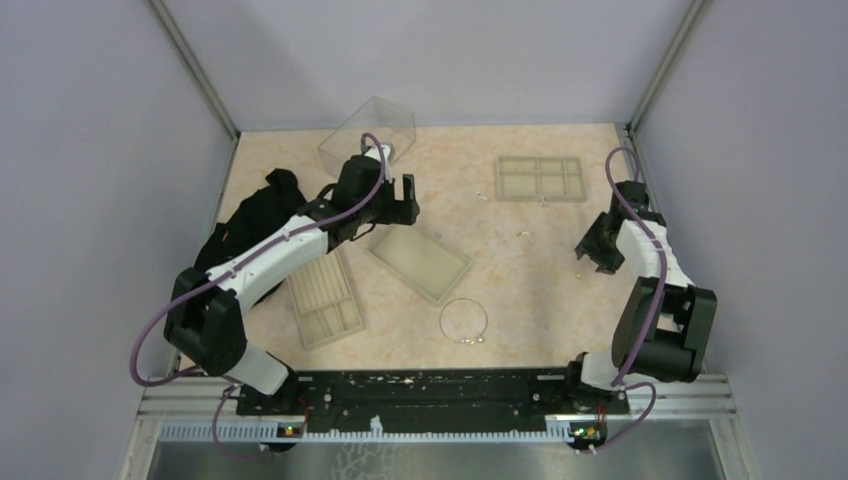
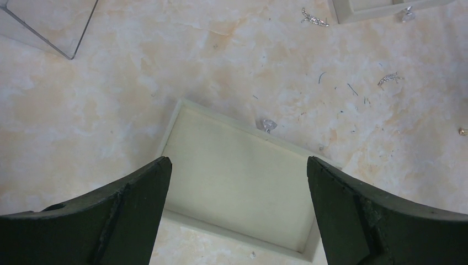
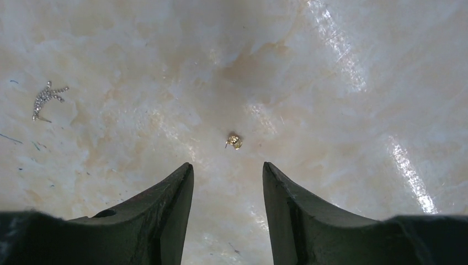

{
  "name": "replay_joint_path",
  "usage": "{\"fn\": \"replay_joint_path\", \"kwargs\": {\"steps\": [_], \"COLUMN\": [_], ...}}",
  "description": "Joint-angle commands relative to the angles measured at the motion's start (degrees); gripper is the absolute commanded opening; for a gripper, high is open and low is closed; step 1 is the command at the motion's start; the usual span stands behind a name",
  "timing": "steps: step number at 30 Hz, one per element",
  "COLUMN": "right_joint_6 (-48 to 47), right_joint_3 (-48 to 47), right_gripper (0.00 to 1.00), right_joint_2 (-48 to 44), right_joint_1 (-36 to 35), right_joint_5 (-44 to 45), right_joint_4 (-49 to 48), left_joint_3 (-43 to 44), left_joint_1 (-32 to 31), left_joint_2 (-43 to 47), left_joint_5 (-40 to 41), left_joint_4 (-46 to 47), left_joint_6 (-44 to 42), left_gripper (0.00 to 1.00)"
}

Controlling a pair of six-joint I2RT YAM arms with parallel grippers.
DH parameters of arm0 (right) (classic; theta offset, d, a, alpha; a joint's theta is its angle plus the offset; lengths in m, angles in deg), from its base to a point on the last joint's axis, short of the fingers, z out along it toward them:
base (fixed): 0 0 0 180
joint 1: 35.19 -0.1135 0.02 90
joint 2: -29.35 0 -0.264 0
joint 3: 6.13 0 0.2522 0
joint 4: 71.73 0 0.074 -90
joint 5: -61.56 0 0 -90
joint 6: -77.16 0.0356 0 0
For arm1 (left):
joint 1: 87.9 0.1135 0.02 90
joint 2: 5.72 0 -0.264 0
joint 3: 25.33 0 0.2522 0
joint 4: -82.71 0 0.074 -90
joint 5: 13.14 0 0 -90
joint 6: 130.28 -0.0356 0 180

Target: Organize the mixed jewelry

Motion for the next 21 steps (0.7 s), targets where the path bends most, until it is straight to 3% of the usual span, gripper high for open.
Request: {"fn": "replay_joint_path", "kwargs": {"steps": [1,21], "right_joint_6": [-2.39,-6.12], "right_joint_3": [-1.37,-0.52], "right_gripper": [0.5,0.56], "right_joint_2": [2.11,13.41], "right_joint_1": [0.78,0.7], "right_joint_5": [-2.48,-9.78], "right_joint_4": [-1.21,-5.47], "left_joint_3": [-0.22,-1.04], "left_joint_1": [0.08,0.13], "left_joint_2": [-0.02,1.4], "left_joint_5": [-2.28,-1.73], "left_joint_4": [2.38,1.75], "left_joint_6": [-0.05,-0.24], "left_gripper": [0.99,0.99]}}
